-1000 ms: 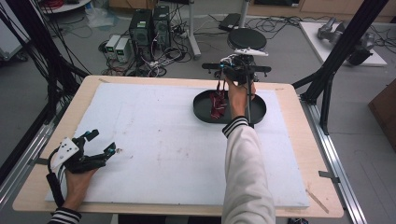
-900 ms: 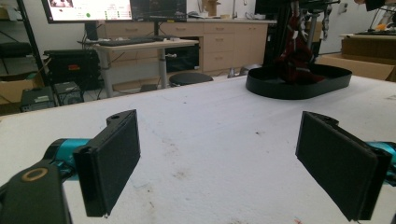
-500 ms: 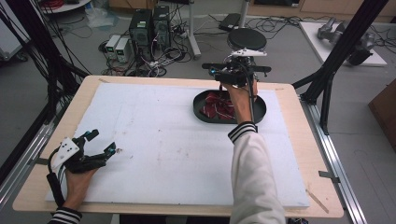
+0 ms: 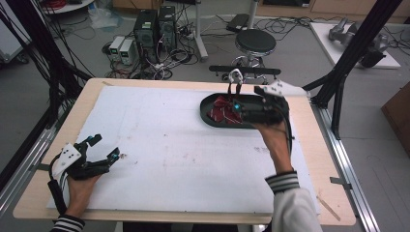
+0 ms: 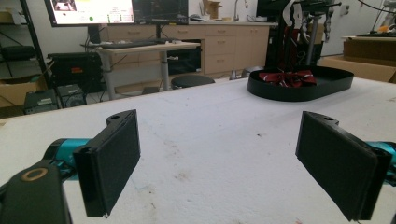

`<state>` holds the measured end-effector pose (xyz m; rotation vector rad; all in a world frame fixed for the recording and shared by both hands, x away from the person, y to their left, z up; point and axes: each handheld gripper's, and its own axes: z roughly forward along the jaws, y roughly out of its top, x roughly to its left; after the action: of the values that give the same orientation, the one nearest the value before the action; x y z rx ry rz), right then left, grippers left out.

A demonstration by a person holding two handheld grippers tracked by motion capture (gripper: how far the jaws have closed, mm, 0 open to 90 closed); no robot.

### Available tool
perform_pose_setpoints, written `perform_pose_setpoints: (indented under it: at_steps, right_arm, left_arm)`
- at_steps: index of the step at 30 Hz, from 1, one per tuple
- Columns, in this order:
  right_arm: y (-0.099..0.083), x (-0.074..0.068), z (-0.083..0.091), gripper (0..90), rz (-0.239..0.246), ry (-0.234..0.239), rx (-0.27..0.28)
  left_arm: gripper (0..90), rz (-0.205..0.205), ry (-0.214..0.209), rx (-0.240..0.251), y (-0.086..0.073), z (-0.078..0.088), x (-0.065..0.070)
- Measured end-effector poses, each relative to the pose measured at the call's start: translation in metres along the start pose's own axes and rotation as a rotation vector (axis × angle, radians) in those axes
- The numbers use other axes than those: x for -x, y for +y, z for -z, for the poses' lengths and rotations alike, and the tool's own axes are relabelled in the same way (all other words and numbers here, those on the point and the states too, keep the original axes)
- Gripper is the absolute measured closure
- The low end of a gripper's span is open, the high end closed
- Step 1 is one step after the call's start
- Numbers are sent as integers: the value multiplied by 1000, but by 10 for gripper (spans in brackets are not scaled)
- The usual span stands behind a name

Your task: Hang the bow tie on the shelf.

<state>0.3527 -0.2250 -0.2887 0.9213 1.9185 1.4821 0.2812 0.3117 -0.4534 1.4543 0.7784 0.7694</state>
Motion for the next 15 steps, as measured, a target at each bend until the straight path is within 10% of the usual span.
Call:
perform_pose_setpoints:
  at_steps: [7, 15]
  right_arm:
    - [-83, -18, 50, 105, -1, -77, 122]
    - [-163, -28, 57, 105, -36, -140, 159]
  left_arm:
    - [141, -2, -1, 8, 0, 1, 0]
    - [141, -3, 2, 17, 0, 2, 1]
